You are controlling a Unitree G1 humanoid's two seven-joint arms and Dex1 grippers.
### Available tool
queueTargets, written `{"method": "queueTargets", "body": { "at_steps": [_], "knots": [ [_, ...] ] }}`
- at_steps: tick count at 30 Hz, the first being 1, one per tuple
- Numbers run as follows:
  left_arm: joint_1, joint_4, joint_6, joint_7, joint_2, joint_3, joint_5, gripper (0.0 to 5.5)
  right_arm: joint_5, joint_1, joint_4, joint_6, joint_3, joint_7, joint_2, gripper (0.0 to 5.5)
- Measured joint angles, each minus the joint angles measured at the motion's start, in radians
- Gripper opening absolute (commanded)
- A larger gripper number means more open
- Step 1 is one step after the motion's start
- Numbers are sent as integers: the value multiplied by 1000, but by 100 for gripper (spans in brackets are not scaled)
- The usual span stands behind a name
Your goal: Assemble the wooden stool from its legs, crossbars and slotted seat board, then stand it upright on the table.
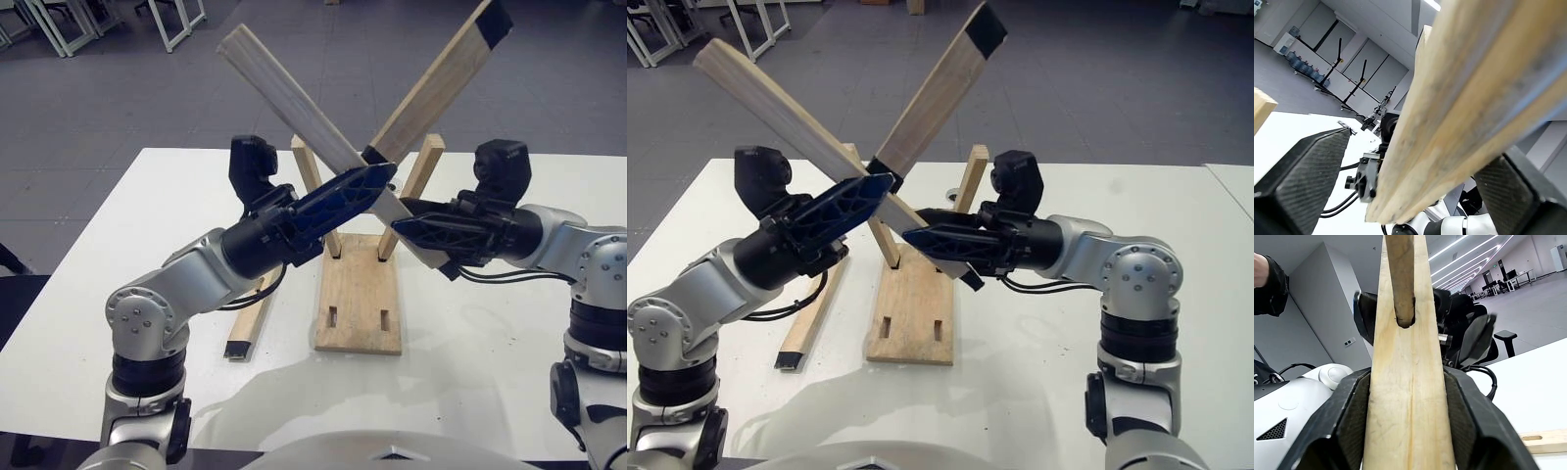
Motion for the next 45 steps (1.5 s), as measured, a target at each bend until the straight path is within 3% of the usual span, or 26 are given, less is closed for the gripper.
{"method": "queueTargets", "body": {
  "at_steps": [8,16,22,26,31,36,42,45],
  "knots": [
    [16,15,47,-66,61,-6,1,248,-19,0,0,-6,17,-25,24,203],
    [31,17,38,-65,51,-6,30,238,-45,-1,-1,-11,26,-17,11,203],
    [56,34,34,-97,34,2,81,206,-78,1,-12,5,59,68,-59,334],
    [92,47,30,-130,41,28,136,205,-145,14,-5,-4,72,115,-94,338],
    [164,72,40,-216,148,125,244,205,-297,50,92,-99,22,264,-264,338],
    [205,69,27,-423,271,162,507,205,-573,134,90,-284,171,342,-328,338],
    [225,63,-100,-616,320,16,919,205,-969,173,-24,-621,400,267,-293,338],
    [232,62,-138,-685,332,-37,1022,205,-1101,180,-39,-748,477,254,-273,338]
  ]
}}
